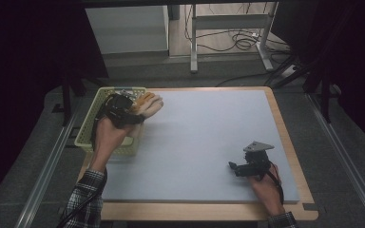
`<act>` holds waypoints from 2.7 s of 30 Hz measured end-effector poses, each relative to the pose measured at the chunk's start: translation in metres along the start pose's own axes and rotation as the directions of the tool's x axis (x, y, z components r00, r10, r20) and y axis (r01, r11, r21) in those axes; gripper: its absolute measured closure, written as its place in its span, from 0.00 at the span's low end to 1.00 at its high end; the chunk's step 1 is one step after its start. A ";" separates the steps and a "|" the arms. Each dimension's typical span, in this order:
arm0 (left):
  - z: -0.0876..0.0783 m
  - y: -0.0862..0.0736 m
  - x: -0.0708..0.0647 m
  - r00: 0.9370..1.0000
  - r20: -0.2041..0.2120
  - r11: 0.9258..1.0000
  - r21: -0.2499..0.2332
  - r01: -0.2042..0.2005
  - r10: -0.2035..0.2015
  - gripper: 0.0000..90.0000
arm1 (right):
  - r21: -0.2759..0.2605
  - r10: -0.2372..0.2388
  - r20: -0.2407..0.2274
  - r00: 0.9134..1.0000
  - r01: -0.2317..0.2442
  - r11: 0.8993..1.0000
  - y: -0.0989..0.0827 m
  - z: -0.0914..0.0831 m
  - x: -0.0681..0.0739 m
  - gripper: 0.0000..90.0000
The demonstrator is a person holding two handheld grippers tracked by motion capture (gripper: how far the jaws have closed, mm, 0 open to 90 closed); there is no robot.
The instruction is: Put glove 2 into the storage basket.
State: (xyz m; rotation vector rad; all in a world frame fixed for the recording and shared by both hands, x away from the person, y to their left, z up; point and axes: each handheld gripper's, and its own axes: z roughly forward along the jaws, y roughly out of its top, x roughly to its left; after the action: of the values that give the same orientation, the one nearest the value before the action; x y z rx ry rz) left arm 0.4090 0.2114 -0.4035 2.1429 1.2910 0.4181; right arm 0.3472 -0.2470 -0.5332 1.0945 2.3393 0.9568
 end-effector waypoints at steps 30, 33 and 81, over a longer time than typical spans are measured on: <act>0.002 -0.017 0.077 0.979 -0.141 0.989 -0.008 0.148 -0.147 0.58 | 0.000 0.001 0.000 1.000 -0.001 1.000 0.000 0.000 0.000 0.10; 0.007 -0.019 0.081 0.976 -0.142 0.987 -0.012 0.163 -0.163 0.58 | 0.000 0.001 0.000 1.000 -0.001 1.000 0.000 0.000 0.000 0.10; 0.099 -0.021 0.086 0.972 -0.161 0.963 0.184 0.199 -0.171 0.57 | -0.001 0.003 -0.002 1.000 -0.003 1.000 0.000 0.000 0.000 0.10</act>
State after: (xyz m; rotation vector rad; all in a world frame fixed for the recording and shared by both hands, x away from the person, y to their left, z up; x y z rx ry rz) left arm 0.4895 0.2619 -0.4967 2.1590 1.6622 0.3846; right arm 0.3472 -0.2470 -0.5332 1.0981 2.3389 0.9601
